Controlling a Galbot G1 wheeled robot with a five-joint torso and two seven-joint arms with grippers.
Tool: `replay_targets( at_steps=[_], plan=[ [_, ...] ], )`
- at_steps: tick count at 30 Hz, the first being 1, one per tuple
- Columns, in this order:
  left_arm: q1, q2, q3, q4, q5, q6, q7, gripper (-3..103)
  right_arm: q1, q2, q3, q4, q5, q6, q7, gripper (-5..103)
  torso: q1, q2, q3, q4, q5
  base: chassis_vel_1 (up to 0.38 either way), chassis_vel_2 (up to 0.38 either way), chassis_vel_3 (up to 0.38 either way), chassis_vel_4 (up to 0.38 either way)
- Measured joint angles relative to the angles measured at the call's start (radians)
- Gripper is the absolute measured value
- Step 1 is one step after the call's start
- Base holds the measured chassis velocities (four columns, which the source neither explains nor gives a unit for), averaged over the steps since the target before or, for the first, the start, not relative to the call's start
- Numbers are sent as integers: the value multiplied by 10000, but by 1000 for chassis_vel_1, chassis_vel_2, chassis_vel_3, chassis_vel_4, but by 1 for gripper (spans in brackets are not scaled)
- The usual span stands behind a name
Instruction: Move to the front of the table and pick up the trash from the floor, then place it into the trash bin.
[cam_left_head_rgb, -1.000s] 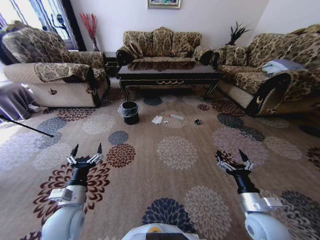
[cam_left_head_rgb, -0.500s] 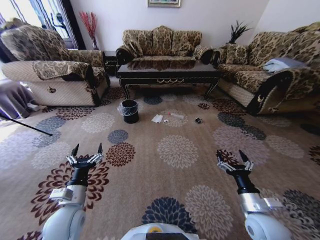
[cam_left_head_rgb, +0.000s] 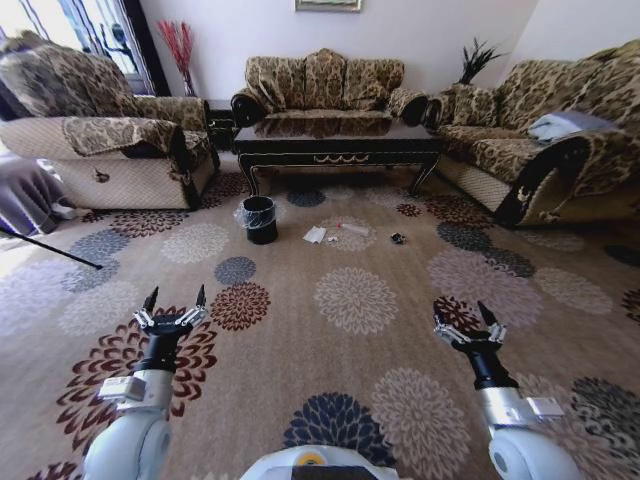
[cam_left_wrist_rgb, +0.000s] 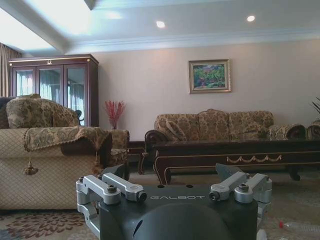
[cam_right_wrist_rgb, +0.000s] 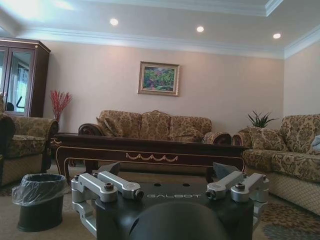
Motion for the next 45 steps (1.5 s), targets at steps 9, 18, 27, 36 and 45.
replay_targets(
  at_steps=[9, 18, 27, 36, 45],
  plan=[
    [-14, -28, 43, 79, 28, -106, 8, 100, 26, 47, -5, -8, 30, 131, -141, 100, -21, -338, -319, 0, 0, 0, 0, 0, 0],
    [-11, -21, 32, 57, -4, -294, 3, 100, -31, 122, -27, 94, -54, -6, 28, 100, -3, -426, -428, 1, 0, 0, 0, 0, 0],
    [48, 26, -69, -10, -12, -304, -205, 100, -40, 144, -39, 132, -91, -39, 114, 100, 5, -391, -402, 0, -1, -22, 29, 28, -21],
    [177, 113, -166, -196, -70, -296, -255, 100, -37, 236, -81, 119, -182, -40, 128, 100, 12, -360, -376, -1, 1, -177, 168, 178, -188],
    [318, 115, -263, -339, -88, -310, -241, 100, -26, 262, -107, 96, -216, 23, 136, 100, 16, -336, -355, 0, 0, -307, 327, 300, -322]
  ],
)
